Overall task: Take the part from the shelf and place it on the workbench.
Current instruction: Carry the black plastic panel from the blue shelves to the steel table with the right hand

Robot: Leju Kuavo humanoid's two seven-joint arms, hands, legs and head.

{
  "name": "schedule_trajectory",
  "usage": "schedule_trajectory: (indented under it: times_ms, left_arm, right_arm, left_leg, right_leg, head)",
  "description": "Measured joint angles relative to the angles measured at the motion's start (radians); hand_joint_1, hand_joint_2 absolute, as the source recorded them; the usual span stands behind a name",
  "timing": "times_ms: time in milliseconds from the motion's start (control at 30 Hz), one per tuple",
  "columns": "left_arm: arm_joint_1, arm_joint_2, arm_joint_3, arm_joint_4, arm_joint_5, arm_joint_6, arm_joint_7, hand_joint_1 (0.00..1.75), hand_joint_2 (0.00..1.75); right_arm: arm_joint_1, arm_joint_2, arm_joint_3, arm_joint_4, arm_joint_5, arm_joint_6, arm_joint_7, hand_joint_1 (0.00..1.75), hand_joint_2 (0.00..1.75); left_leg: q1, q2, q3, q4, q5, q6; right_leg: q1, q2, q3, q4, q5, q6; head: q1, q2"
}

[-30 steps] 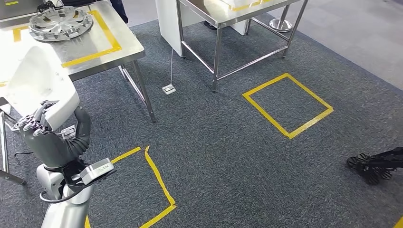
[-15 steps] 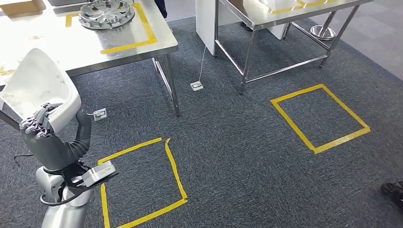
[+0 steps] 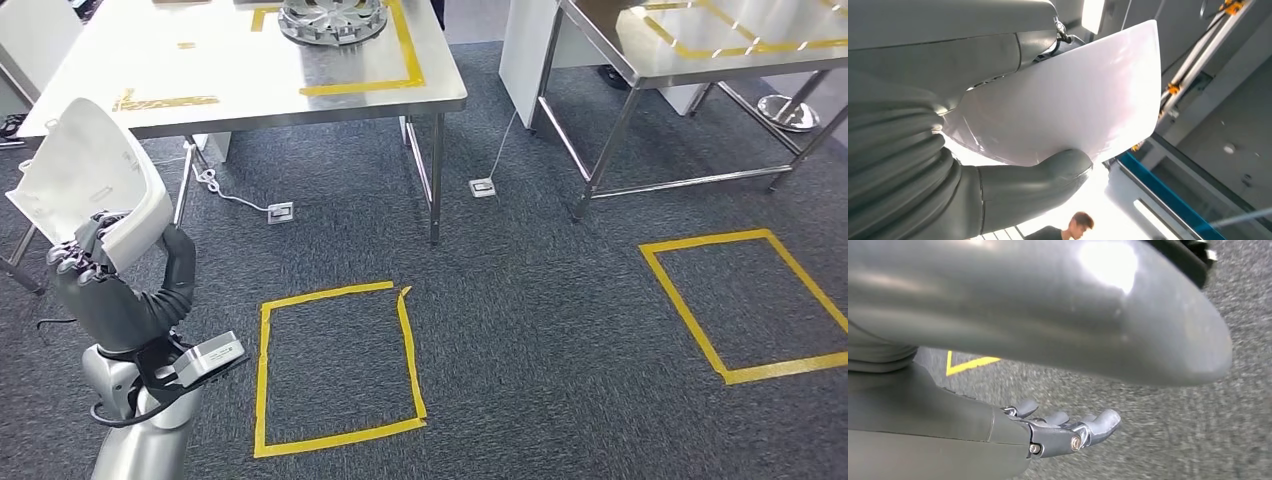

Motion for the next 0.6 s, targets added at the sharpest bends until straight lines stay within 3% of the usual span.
schedule_trajectory:
  times_ms: [33,67,100,133,167,233,300,333,367,433,500,533,600]
  left_arm:
    - [0.000,-0.001,0.001,0.000,0.000,0.000,0.000,1.75,1.75]
    - [0.001,-0.002,0.003,-0.001,-0.001,0.000,0.000,1.75,1.75]
    - [0.003,-0.002,0.004,-0.002,-0.001,0.000,0.000,1.75,1.75]
    - [0.004,-0.002,0.007,-0.002,-0.001,0.000,0.000,1.75,1.75]
    - [0.004,-0.001,0.010,-0.003,-0.001,0.000,0.000,1.75,1.75]
    - [0.004,-0.001,0.014,-0.004,-0.001,0.000,0.000,1.75,1.75]
    - [0.008,0.000,0.014,-0.004,-0.001,0.000,0.000,1.75,1.75]
    - [0.011,0.000,0.014,-0.004,0.000,0.000,-0.001,1.75,1.75]
    - [0.014,0.002,0.015,-0.004,0.001,0.000,-0.001,1.75,1.75]
    - [0.014,0.005,0.017,-0.005,0.003,0.000,-0.001,1.75,1.75]
    - [0.013,0.006,0.019,-0.007,0.004,0.000,-0.001,1.75,1.75]
    - [0.013,0.005,0.019,-0.008,0.003,0.000,-0.001,1.75,1.75]
    - [0.012,0.004,0.019,-0.008,0.003,0.000,0.000,1.75,1.75]
  right_arm:
    - [-0.001,-0.001,0.000,0.000,0.000,0.000,0.000,0.00,0.00]
    - [-0.002,-0.001,0.000,0.000,0.000,0.000,0.000,0.00,0.00]
    - [-0.003,-0.001,0.000,0.000,0.000,0.000,0.000,0.00,0.00]
    - [-0.003,-0.001,0.000,0.000,0.000,0.001,0.000,0.00,0.00]
    - [-0.003,-0.001,0.000,0.000,0.000,0.001,0.000,0.00,0.00]
    - [-0.002,0.000,0.000,0.000,0.001,0.001,0.000,0.00,0.00]
    - [0.001,0.000,0.000,0.000,0.002,0.001,0.001,0.00,0.00]
    - [0.002,0.000,0.000,0.000,0.004,0.001,0.002,0.00,0.00]
    - [0.001,0.000,0.000,0.000,0.006,0.001,0.002,0.00,0.00]
    - [-0.001,0.002,0.000,0.000,0.007,0.001,0.002,0.00,0.00]
    - [-0.003,0.002,0.000,0.000,0.007,0.000,0.003,0.00,0.00]
    - [-0.004,0.002,0.000,0.000,0.007,-0.002,0.004,0.00,0.00]
    - [-0.008,0.002,0.000,0.000,0.006,-0.006,0.010,0.00,0.00]
  left_leg:
    - [0.003,-0.012,-0.004,-0.001,0.003,-0.007]
    - [0.005,-0.024,-0.007,-0.004,0.006,-0.016]
    - [0.007,-0.035,-0.011,-0.008,0.010,-0.024]
    - [0.005,-0.024,-0.015,-0.006,0.009,-0.030]
    - [0.002,0.003,-0.024,0.008,-0.001,-0.034]
    - [-0.002,0.078,-0.066,0.097,-0.054,-0.040]
    - [-0.002,0.107,-0.122,0.222,-0.111,-0.047]
    - [-0.001,0.110,-0.134,0.256,-0.117,-0.050]
    - [0.000,0.114,-0.128,0.252,-0.105,-0.052]
    - [0.000,0.142,-0.063,0.142,-0.049,-0.053]
    - [-0.005,0.187,-0.002,0.034,-0.019,-0.039]
    - [-0.007,0.199,0.009,0.011,-0.017,-0.029]
    - [-0.009,0.180,0.003,0.009,-0.017,-0.010]
  right_leg:
    - [0.001,0.014,0.008,-0.021,0.002,-0.003]
    - [0.004,0.010,0.009,-0.024,0.001,-0.004]
    - [0.003,-0.005,0.011,-0.029,0.004,-0.007]
    - [0.002,-0.019,0.014,-0.035,0.007,-0.012]
    - [0.000,-0.034,0.018,-0.042,0.011,-0.018]
    - [-0.001,-0.066,0.022,-0.051,0.014,-0.028]
    - [0.001,-0.099,0.022,-0.050,0.012,-0.033]
    - [0.002,-0.115,0.022,-0.049,0.011,-0.033]
    - [0.001,-0.130,0.022,-0.047,0.010,-0.032]
    - [0.002,-0.155,0.023,-0.039,0.003,-0.026]
    - [0.009,-0.176,0.023,-0.028,-0.006,-0.015]
    - [0.013,-0.185,0.023,-0.025,-0.009,-0.009]
    - [0.015,-0.205,0.026,-0.023,-0.011,0.000]
  head:
    - [0.002,0.000]
    - [0.003,0.000]
    - [0.005,0.000]
    - [0.004,0.000]
    - [0.002,0.000]
    - [-0.002,0.000]
    - [-0.004,0.000]
    - [-0.004,0.000]
    - [-0.004,0.000]
    - [-0.005,0.000]
    - [-0.004,0.000]
    - [-0.002,0.000]
    - [0.001,0.000]
